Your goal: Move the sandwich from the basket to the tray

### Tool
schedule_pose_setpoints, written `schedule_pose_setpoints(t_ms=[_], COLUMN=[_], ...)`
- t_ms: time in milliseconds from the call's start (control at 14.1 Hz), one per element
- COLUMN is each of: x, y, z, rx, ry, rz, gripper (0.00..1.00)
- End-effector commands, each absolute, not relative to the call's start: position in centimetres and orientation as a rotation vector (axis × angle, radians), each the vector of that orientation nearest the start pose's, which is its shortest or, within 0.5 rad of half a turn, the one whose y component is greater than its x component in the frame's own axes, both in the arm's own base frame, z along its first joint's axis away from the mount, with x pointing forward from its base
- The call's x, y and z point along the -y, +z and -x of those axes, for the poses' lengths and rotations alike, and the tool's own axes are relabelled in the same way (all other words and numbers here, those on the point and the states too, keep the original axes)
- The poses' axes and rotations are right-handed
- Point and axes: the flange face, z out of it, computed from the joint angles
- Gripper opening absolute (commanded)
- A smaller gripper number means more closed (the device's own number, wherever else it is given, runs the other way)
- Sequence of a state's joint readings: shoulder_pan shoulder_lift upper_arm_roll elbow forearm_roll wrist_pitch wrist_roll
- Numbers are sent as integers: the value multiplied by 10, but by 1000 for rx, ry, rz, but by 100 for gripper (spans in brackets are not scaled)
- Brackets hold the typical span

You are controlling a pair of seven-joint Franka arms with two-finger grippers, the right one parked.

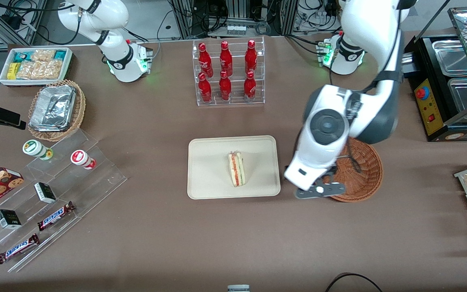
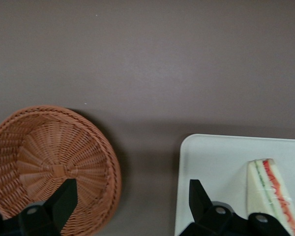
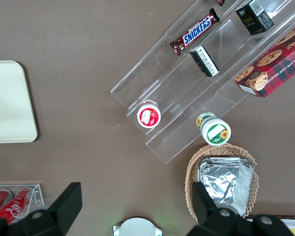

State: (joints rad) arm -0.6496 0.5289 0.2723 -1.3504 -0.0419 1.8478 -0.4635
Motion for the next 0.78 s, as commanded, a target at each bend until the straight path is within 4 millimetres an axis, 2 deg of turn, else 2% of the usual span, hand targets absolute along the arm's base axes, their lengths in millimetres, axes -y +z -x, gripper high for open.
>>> schedule_pose_setpoints(t_ms=[0,213,354,425,496,567,638,709], x=[290,288,277,262,233,235,216,212], y=[436,448,462,467,475,483,487,494], z=[-628,-626,-625,-630,-639,-635,-639,-634], rx=[52,58,74,108,169,134,168,134], ry=[-8,-20,-28,-39,-26,-20,-16,-19], rz=[3066,3074,3080,3085,3113,3151,3161,3173], gripper=[100,100,100,100,100,100,100,100])
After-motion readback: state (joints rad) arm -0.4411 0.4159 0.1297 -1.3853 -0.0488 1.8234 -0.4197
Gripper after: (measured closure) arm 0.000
